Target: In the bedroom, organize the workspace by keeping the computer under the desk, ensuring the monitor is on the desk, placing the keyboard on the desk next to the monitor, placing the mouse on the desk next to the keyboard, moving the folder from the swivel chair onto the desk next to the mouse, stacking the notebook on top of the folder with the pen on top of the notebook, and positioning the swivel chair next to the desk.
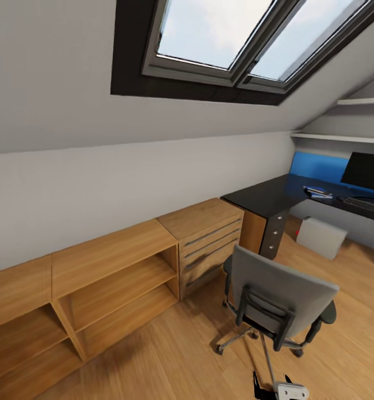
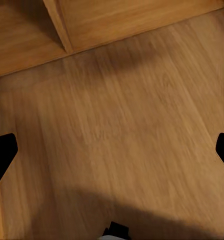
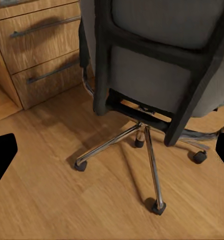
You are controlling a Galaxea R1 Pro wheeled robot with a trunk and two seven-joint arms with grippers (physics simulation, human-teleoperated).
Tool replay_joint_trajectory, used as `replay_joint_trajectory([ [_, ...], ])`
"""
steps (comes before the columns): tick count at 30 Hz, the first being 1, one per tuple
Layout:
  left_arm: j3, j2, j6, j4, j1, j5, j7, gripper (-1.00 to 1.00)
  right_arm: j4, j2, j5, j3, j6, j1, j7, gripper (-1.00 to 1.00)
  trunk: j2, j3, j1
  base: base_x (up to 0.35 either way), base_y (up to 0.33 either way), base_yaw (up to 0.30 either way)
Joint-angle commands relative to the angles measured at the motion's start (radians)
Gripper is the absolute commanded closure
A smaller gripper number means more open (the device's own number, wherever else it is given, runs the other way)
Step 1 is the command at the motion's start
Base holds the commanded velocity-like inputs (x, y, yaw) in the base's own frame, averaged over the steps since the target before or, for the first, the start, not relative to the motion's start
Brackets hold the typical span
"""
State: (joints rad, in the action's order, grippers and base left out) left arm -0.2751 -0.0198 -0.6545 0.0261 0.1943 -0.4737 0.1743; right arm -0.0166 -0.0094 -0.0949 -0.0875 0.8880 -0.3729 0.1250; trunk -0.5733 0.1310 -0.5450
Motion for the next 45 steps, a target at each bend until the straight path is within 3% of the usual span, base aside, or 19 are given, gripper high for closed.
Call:
replay_joint_trajectory([
  [1,-0.009,0.000,-0.003,0.000,0.001,-0.003,0.007,-1.00,-0.002,0.000,-0.009,-0.009,0.003,-0.001,0.001,-1.00,-0.001,0.002,-0.001,0.147,0.000,-0.285],
  [45,-0.010,-0.001,-0.034,-0.003,0.001,-0.003,0.004,-1.00,-0.002,0.000,-0.009,-0.009,0.003,-0.001,0.001,-1.00,-0.001,0.002,-0.001,0.035,0.076,-0.291],
])
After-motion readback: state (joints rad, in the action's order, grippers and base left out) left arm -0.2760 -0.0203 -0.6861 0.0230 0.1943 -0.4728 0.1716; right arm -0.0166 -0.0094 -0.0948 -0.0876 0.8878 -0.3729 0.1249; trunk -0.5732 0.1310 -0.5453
